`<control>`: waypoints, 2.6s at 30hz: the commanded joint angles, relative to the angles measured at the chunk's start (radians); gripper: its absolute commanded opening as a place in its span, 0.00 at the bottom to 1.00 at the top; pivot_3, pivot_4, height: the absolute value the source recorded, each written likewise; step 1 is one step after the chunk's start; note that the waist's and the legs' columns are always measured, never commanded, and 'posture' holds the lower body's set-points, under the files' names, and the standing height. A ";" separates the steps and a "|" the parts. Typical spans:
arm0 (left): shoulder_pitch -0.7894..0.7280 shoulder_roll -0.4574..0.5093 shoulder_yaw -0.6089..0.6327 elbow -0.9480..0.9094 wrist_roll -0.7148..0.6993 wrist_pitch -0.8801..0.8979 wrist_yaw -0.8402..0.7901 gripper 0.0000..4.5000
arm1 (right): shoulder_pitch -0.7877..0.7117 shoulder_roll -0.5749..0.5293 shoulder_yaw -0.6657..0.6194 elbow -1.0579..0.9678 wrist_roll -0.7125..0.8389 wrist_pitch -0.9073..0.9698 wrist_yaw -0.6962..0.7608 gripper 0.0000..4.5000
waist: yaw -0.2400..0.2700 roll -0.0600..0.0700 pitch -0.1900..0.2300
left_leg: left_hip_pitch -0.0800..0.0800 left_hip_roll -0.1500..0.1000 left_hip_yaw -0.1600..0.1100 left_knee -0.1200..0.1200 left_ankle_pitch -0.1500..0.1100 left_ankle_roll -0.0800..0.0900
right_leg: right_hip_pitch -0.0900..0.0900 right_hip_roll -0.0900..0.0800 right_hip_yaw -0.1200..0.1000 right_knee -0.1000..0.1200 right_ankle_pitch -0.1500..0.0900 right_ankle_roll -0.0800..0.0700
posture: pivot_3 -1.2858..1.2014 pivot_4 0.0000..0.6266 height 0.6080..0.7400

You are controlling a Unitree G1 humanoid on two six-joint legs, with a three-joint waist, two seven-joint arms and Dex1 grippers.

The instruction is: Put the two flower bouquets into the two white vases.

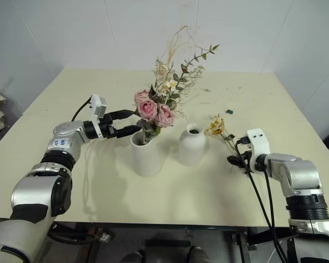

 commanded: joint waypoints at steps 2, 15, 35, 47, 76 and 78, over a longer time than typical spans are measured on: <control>-0.041 -0.008 0.018 0.003 0.005 -0.020 -0.011 1.00 | 0.031 0.015 -0.045 -0.057 -0.001 0.005 -0.030 0.34 | 0.001 0.000 0.000 | 0.000 0.000 0.000 0.000 0.000 0.000 | 0.000 0.000 0.000 0.000 0.000 0.000 | 0.52 0.24 1.00; -0.045 -0.010 0.027 0.018 0.019 -0.011 -0.031 1.00 | 0.073 0.046 -0.159 -0.207 0.002 -0.102 -0.085 0.01 | 0.001 0.000 0.000 | 0.000 0.000 0.000 0.000 0.000 0.000 | 0.000 0.000 0.000 0.001 0.000 0.000 | 0.52 0.24 1.00; -0.055 -0.018 0.031 0.031 0.038 0.000 -0.001 1.00 | -0.093 0.313 -0.170 -0.302 0.071 -0.658 -0.125 0.01 | -0.002 0.000 0.000 | 0.000 0.000 0.000 -0.001 0.000 0.000 | 0.000 0.001 0.000 0.005 0.000 0.000 | 0.52 0.24 1.00; -0.056 -0.008 0.040 0.030 0.041 0.007 0.005 1.00 | -0.072 0.471 -0.072 -0.294 0.155 -0.687 -0.075 0.01 | -0.001 0.000 0.000 | 0.000 0.000 -0.001 0.000 0.000 0.000 | 0.000 0.000 0.000 0.007 0.000 0.000 | 0.52 0.24 1.00; -0.047 -0.001 0.058 0.024 0.041 0.012 0.007 1.00 | 0.045 0.490 -0.029 -0.229 0.134 -0.757 -0.033 0.38 | -0.001 0.000 0.000 | 0.000 0.000 -0.001 -0.001 0.000 0.000 | 0.000 0.001 0.000 0.006 0.000 0.000 | 0.52 0.24 1.00; -0.046 -0.001 0.058 0.023 0.041 0.011 0.008 1.00 | 0.063 0.487 -0.030 -0.251 0.137 -0.753 -0.035 0.53 | -0.001 0.000 0.000 | 0.000 0.000 -0.001 -0.001 0.000 0.000 | 0.000 0.001 0.000 0.006 0.000 0.000 | 0.52 0.24 1.00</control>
